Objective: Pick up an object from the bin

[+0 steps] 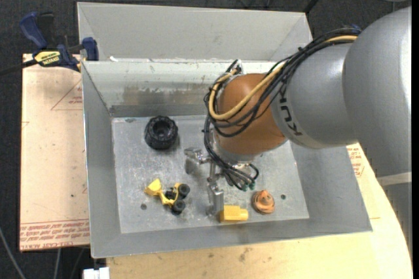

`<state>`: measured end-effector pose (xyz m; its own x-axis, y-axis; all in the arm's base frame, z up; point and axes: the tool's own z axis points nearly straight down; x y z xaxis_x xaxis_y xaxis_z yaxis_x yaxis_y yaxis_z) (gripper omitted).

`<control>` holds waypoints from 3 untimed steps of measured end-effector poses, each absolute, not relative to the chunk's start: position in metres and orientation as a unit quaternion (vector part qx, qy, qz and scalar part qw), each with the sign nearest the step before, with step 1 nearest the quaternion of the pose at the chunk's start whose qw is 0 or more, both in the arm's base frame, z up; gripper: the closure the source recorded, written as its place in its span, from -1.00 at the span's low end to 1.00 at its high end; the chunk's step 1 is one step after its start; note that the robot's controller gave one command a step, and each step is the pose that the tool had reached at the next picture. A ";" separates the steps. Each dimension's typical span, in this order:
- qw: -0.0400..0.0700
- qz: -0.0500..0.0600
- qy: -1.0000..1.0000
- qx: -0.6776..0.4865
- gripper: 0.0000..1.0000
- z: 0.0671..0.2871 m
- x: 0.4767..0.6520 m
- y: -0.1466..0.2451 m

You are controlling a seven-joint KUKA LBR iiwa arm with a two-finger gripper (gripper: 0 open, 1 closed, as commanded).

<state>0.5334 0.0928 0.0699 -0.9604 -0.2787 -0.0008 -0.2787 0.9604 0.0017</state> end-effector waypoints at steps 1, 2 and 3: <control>0.001 0.000 0.985 -0.174 -1.00 0.070 0.535 0.129; 0.000 0.001 0.973 -0.230 1.00 0.072 0.516 0.172; 0.000 0.001 0.973 -0.229 1.00 0.072 0.516 0.171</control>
Offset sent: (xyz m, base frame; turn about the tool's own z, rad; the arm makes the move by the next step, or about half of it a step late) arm -0.0175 0.0778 0.0024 -0.1831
